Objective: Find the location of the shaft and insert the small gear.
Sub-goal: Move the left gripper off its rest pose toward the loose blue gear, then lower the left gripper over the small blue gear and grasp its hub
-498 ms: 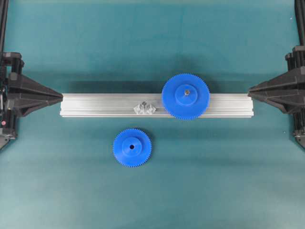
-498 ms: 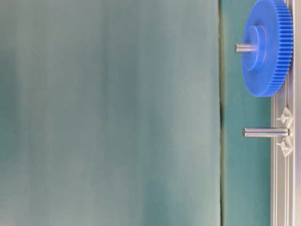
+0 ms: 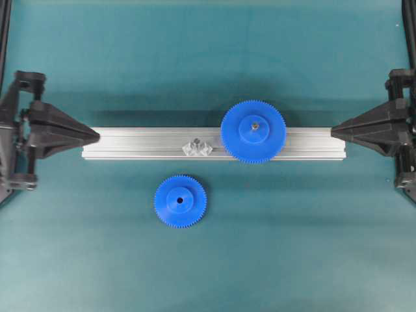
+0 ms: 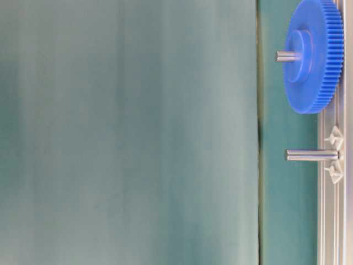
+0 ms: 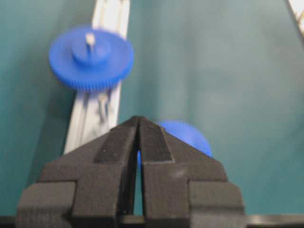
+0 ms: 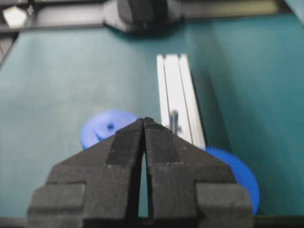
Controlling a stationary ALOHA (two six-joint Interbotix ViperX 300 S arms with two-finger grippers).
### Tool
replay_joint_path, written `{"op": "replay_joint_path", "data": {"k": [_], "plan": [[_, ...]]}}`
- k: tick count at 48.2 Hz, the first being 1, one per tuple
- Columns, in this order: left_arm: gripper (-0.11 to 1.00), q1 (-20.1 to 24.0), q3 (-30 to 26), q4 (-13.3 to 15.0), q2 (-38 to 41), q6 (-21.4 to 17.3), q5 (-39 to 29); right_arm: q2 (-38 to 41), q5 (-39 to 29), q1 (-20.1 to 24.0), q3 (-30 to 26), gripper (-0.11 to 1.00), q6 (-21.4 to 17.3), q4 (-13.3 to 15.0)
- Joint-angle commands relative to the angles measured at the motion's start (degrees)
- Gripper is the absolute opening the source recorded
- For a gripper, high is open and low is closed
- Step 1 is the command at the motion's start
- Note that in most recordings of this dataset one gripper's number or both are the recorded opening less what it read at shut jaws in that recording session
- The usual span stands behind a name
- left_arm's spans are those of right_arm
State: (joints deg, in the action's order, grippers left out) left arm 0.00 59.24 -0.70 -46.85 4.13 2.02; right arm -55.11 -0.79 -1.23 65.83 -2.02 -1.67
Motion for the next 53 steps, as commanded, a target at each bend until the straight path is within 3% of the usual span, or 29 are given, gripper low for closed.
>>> {"op": "replay_joint_path", "data": {"k": [1, 10, 27, 32, 44, 53], "plan": [[0.00, -1.1, -3.0, -0.2, 2.7, 0.0, -1.5, 1.3, -3.3, -0.5, -2.4, 0.05, -0.4, 0.1], [0.00, -2.3, -5.7, -0.2, 8.8, 0.0, -4.9, 3.8, -7.7, -1.2, -4.1, 0.05, -0.3, 0.4], [0.04, -3.6, -12.2, -0.2, 20.3, 0.8, -8.8, 7.2, -10.1, -1.7, -4.7, 0.05, -0.2, 1.8], [0.19, -4.0, -13.1, -0.1, 22.6, 1.0, -8.9, 7.2, -11.3, -1.7, -4.6, 0.05, -0.2, 1.9], [0.86, -4.7, -15.7, -0.1, 29.2, 1.8, -8.7, 7.1, -14.0, -2.0, -4.2, 0.05, -0.2, 1.9], [0.89, -4.8, -18.5, -0.2, 36.3, 1.8, -8.8, 7.1, -14.5, -2.7, -3.9, 0.05, -0.2, 1.9]]}}
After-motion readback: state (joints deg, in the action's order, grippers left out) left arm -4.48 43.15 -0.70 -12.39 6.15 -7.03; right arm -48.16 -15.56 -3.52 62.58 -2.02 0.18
